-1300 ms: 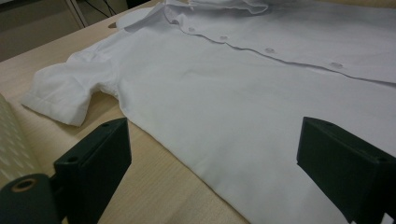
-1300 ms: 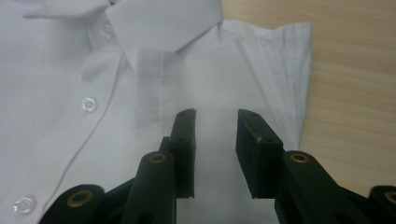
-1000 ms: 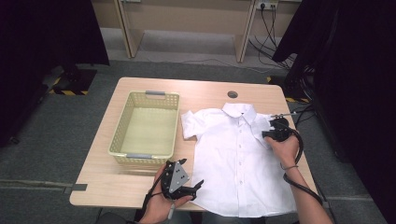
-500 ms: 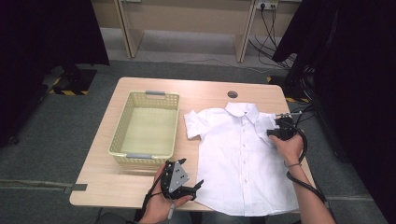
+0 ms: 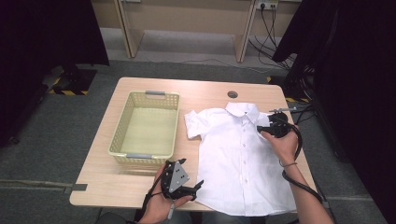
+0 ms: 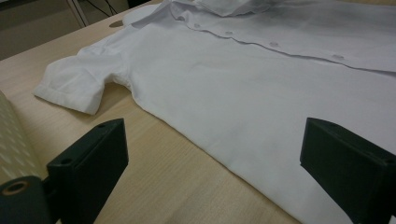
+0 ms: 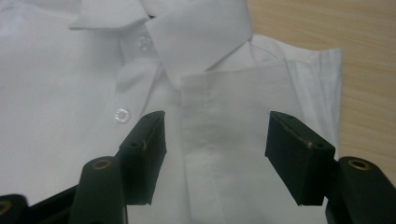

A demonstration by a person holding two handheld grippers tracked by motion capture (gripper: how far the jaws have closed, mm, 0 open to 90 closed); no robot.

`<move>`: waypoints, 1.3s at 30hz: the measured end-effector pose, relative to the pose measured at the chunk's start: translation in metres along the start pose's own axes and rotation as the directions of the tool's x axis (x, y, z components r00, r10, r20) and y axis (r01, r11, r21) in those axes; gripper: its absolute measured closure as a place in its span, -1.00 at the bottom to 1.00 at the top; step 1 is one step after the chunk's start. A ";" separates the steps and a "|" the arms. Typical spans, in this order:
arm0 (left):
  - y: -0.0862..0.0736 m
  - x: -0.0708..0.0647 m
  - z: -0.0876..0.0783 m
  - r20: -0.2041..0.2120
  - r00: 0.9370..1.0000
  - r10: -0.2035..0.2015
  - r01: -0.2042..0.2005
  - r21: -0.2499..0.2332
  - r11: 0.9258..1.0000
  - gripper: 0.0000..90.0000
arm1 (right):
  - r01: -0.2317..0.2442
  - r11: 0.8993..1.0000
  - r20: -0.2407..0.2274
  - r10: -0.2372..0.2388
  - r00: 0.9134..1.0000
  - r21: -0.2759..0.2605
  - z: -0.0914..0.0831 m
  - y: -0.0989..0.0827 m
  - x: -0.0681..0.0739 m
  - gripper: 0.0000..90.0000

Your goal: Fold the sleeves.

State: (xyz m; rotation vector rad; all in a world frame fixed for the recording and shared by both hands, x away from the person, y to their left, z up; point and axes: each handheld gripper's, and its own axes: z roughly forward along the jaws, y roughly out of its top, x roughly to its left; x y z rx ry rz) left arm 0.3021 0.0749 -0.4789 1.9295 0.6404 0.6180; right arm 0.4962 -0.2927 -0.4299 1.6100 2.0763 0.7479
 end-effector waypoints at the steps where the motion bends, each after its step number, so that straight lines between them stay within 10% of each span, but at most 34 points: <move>1: 0.000 0.000 0.000 0.001 1.000 0.000 0.000 0.000 1.000 -0.84 | 0.004 1.000 -0.006 -0.004 1.000 -0.002 0.000 0.002 0.003 -0.19; 39: 0.000 0.000 0.000 0.012 1.000 -0.007 0.007 -0.001 1.000 -0.83 | 0.116 0.993 -0.117 -0.117 0.986 -0.012 0.005 0.041 0.077 -0.35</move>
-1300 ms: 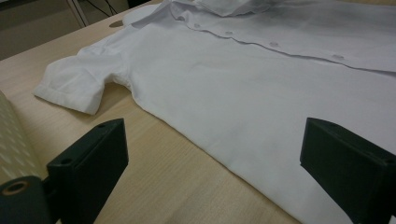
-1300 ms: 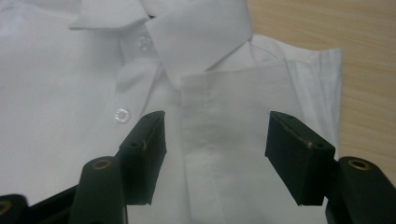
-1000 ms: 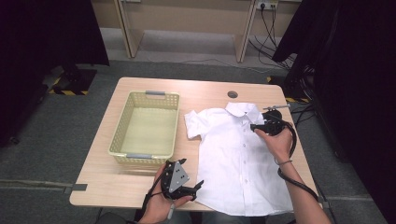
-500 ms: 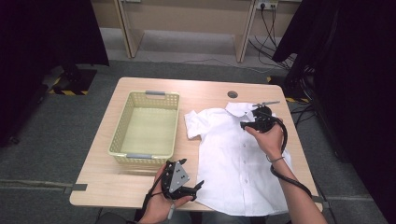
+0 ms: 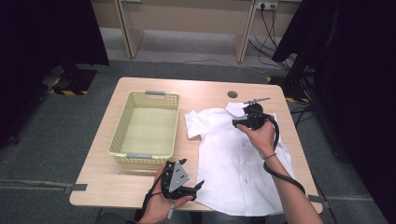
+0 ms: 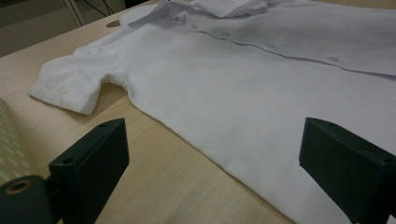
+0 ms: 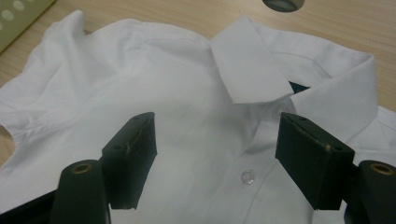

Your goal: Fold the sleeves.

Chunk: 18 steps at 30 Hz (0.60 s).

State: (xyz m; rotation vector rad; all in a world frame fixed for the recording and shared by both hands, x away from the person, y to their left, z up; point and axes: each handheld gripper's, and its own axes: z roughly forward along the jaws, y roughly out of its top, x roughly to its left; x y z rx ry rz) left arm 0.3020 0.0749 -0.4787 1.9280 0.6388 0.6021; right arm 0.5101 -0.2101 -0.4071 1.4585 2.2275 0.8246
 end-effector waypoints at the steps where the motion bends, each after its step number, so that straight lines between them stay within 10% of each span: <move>1: 0.000 0.000 0.000 0.001 1.000 0.001 -0.001 0.000 1.000 -0.83 | 0.004 1.000 -0.002 -0.004 1.000 0.001 0.001 0.001 0.002 -0.35; 18: 0.000 0.000 0.000 -0.001 1.000 0.001 -0.001 0.001 1.000 -0.84 | 0.042 0.999 -0.023 -0.042 0.999 -0.001 0.007 0.013 0.023 -0.35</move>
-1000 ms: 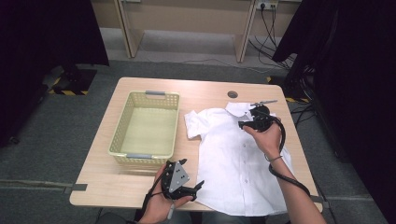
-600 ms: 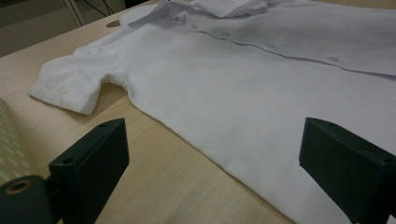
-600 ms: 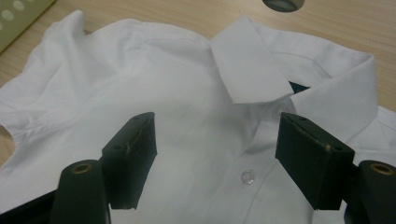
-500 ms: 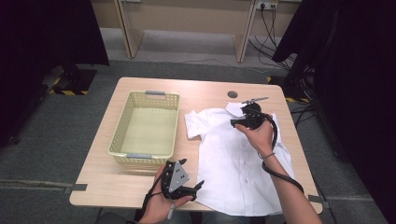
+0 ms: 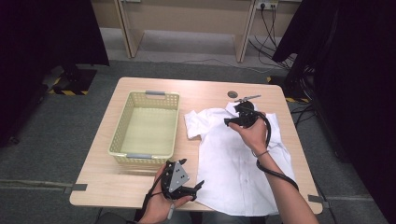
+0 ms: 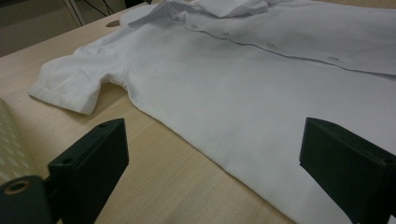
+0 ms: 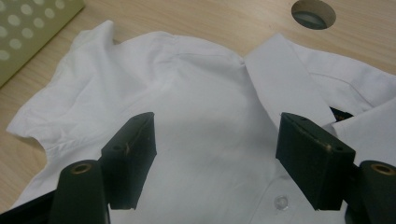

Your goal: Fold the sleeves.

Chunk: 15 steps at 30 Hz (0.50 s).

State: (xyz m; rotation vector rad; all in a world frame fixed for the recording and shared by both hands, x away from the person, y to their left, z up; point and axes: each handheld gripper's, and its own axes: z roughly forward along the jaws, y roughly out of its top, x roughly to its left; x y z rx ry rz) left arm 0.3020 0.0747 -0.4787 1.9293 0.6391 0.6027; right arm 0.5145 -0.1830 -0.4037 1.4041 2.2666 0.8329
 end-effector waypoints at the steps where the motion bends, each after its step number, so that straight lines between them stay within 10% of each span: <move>1: 0.000 0.000 0.000 0.000 1.000 0.000 0.000 0.000 1.000 -0.84 | 0.000 1.000 0.000 0.000 1.000 0.000 0.000 0.000 0.000 -0.35; 15: 0.000 0.000 0.000 0.001 1.000 0.002 -0.002 0.001 1.000 -0.84 | 0.034 0.999 -0.018 -0.034 0.999 -0.001 0.005 0.010 0.019 -0.35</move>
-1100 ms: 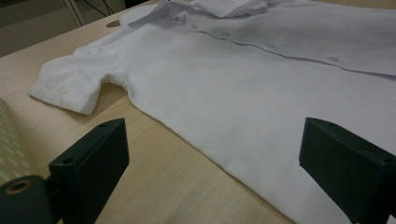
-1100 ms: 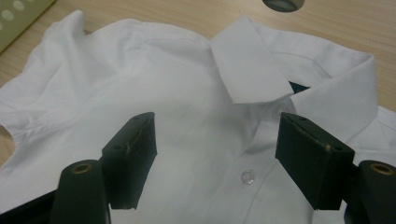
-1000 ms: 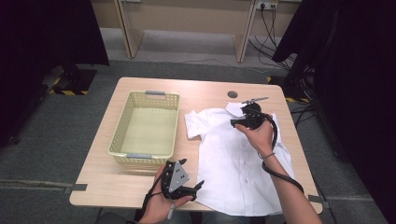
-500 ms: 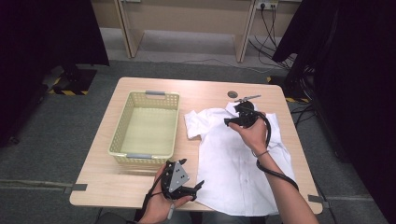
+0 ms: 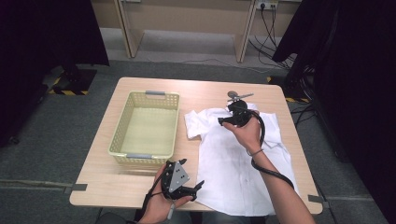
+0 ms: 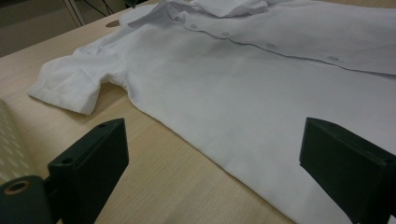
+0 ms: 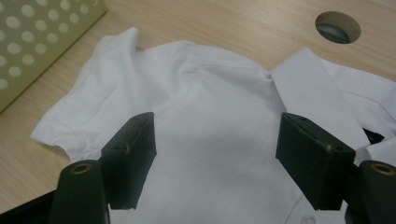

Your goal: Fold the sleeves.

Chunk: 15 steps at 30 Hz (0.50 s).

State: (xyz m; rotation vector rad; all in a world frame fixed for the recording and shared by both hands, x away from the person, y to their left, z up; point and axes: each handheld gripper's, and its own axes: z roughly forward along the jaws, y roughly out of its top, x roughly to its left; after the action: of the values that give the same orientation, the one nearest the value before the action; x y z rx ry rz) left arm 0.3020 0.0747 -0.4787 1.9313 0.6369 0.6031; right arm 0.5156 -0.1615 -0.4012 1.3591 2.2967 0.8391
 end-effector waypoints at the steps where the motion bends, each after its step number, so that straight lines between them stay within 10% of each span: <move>1: 0.000 0.000 0.000 0.000 1.000 -0.001 0.001 0.000 1.000 -0.84 | 0.003 1.000 -0.002 -0.003 1.000 0.001 0.000 0.001 0.001 -0.35; 15: 0.000 0.000 0.000 -0.001 1.000 0.001 -0.001 0.000 1.000 -0.84 | 0.031 1.000 -0.014 -0.031 0.999 0.005 0.005 0.006 0.014 -0.35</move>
State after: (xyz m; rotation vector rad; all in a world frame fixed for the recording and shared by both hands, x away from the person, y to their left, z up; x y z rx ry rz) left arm 0.3018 0.0744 -0.4788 1.9319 0.6365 0.6046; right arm 0.5159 -0.1456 -0.4010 1.3203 2.3264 0.8365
